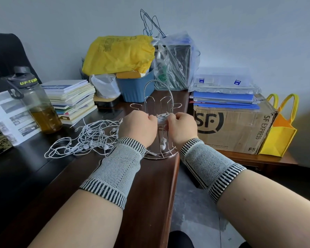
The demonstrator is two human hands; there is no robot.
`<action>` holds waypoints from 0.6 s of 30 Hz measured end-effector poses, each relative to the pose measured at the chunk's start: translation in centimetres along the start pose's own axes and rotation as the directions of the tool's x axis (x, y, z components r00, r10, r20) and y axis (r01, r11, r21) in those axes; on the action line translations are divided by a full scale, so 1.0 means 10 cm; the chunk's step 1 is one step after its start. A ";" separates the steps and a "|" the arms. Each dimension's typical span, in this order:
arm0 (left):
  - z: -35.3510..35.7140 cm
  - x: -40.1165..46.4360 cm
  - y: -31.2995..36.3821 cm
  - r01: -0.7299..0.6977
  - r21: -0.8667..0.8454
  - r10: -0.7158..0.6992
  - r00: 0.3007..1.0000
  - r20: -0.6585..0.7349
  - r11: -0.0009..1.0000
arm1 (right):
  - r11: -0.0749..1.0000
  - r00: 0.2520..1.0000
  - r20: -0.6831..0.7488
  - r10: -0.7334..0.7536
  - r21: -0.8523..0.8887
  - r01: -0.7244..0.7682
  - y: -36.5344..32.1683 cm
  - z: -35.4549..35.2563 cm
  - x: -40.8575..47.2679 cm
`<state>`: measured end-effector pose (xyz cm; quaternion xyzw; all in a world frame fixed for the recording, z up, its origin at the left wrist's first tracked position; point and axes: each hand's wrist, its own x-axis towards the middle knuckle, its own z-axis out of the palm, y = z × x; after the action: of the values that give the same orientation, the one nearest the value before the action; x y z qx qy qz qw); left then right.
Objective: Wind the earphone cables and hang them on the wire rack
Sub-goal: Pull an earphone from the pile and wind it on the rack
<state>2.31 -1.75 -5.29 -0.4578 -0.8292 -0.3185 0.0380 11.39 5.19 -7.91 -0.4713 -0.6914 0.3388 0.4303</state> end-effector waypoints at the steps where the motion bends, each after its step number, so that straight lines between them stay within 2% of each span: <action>1: 0.00 -0.03 0.00 -0.002 -0.013 0.002 1.000 0.000 1.000 | 1.000 1.000 0.001 -0.001 -0.008 0.001 0.00 0.00 0.00; 5: 0.06 -0.12 -0.08 -0.037 -0.189 0.041 0.999 0.015 0.981 | 1.000 1.000 0.002 0.004 -0.003 -0.004 0.02 -0.05 -0.01; 8: 0.06 -0.22 -0.12 -0.070 -0.253 0.089 0.994 0.062 0.965 | 0.993 1.000 -0.002 0.012 0.115 -0.012 0.07 -0.04 -0.04; 12: 0.09 -0.25 -0.16 -0.139 -0.276 0.175 0.978 0.113 0.951 | 0.966 0.997 0.064 -0.032 0.257 0.014 0.13 -0.02 -0.15; 18: 0.13 -0.28 -0.15 -0.201 -0.277 0.254 0.952 0.171 0.939 | 0.955 0.976 0.206 -0.078 0.297 0.014 0.09 -0.07 -0.21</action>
<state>3.07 -3.60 -8.09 -0.5824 -0.7215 -0.3679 -0.0698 12.68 3.54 -8.97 -0.3464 -0.6865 0.4767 0.4260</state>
